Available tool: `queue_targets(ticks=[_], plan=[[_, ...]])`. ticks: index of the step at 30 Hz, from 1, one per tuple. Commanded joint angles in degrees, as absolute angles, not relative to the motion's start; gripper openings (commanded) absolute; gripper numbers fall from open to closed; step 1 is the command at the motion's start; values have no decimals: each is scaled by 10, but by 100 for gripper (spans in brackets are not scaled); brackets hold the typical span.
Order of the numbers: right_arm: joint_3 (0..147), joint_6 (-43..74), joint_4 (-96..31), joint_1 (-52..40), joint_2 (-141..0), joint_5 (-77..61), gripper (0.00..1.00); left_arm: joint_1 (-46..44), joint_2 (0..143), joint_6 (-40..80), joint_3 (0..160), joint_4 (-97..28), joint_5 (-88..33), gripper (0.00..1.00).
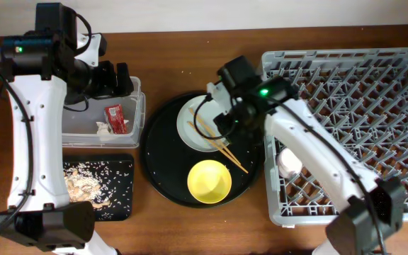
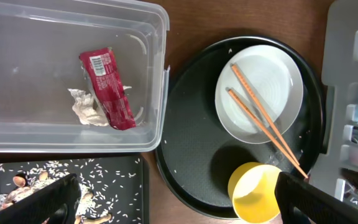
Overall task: Sort waste into correct bins and load items into the dishwasher rack
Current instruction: 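Grasp the wooden chopsticks on the white plate with the right gripper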
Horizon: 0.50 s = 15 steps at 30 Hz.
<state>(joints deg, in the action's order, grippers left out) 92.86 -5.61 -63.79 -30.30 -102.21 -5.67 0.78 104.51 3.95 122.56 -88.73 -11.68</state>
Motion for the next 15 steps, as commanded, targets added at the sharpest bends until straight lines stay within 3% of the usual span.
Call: queue_targets(ticks=[1,15], plan=[[932,-58,-620,-310,-1074,-38,44,9,1046,37,1227,-888,-111,99],[932,-57,-545,-311,-1204,-45,44,9,1046,37,1227,-888,-111,99]])
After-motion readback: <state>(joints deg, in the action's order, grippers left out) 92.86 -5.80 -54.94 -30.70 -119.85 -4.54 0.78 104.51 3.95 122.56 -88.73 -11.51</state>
